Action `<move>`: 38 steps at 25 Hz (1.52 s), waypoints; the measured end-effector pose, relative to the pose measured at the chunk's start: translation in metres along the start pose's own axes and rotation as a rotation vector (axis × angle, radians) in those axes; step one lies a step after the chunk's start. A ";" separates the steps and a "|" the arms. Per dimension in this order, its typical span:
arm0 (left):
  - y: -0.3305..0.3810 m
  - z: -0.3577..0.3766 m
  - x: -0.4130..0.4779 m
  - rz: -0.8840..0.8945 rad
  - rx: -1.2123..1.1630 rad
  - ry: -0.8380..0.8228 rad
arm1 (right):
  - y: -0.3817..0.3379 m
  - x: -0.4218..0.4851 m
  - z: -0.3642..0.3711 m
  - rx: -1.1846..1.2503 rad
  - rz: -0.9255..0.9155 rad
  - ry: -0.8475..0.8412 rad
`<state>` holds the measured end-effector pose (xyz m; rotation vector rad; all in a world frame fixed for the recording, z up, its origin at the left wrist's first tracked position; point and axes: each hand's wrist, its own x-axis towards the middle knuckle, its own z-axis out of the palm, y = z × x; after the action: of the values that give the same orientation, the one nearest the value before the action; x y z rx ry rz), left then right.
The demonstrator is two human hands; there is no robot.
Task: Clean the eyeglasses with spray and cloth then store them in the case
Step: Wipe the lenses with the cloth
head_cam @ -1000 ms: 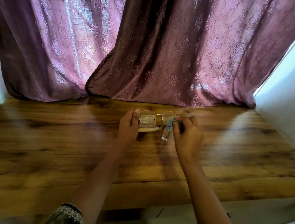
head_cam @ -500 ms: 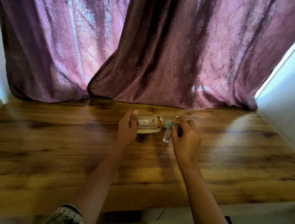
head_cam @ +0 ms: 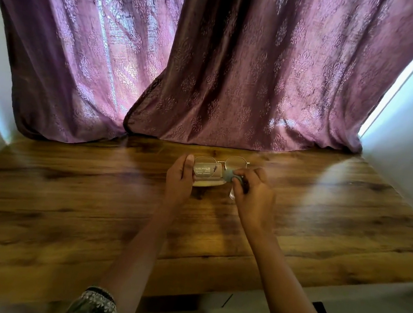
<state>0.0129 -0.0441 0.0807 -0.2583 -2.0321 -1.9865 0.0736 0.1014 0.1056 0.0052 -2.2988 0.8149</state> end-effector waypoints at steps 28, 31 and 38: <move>0.001 -0.006 0.001 0.002 0.024 0.013 | 0.006 -0.006 0.008 0.021 -0.019 0.039; 0.004 -0.006 0.000 0.007 0.035 0.002 | 0.007 0.008 0.001 0.033 0.071 0.099; 0.003 -0.005 -0.003 0.023 0.045 0.009 | -0.014 0.014 0.011 0.039 -0.007 0.058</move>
<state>0.0171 -0.0487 0.0828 -0.2616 -2.0560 -1.9223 0.0588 0.0872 0.1155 0.0070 -2.2269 0.8452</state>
